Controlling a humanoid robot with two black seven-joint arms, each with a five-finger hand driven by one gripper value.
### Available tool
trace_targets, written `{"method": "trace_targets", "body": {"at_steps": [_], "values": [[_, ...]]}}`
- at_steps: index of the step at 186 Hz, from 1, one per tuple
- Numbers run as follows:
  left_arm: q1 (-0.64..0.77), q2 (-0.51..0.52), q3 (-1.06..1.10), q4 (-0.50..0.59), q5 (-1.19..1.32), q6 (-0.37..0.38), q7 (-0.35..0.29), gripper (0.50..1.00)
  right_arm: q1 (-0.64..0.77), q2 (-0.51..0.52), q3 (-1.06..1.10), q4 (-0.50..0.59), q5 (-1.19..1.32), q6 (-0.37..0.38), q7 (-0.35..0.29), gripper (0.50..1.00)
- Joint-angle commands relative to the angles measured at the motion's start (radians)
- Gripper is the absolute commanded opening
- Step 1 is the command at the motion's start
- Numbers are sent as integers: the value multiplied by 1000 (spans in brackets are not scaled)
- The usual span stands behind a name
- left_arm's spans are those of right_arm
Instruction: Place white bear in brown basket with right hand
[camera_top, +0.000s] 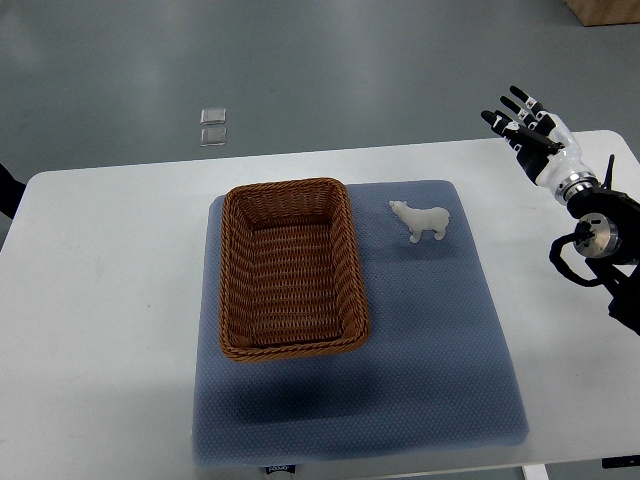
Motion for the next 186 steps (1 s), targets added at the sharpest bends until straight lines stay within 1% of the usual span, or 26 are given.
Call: {"method": "trace_targets", "body": {"at_steps": [1,95,119,151,186], "values": [[0,0,1,0,0,0,0,1000,2,0,1,1,0,0,0,924],[0,0,1,0,0,0,0,1000,23,-3,-11,6,-8,3,-2,921],[0,0,1,0,0,0,0,1000,28,-17,-16,7,-23,2,-2,921],[0,0,1,0,0,0,0,1000,28,-22,-19,12,-121,3,0,921],[0,0,1,0,0,0,0,1000,28,-22,-22,26,-325,6,0,921]]}}
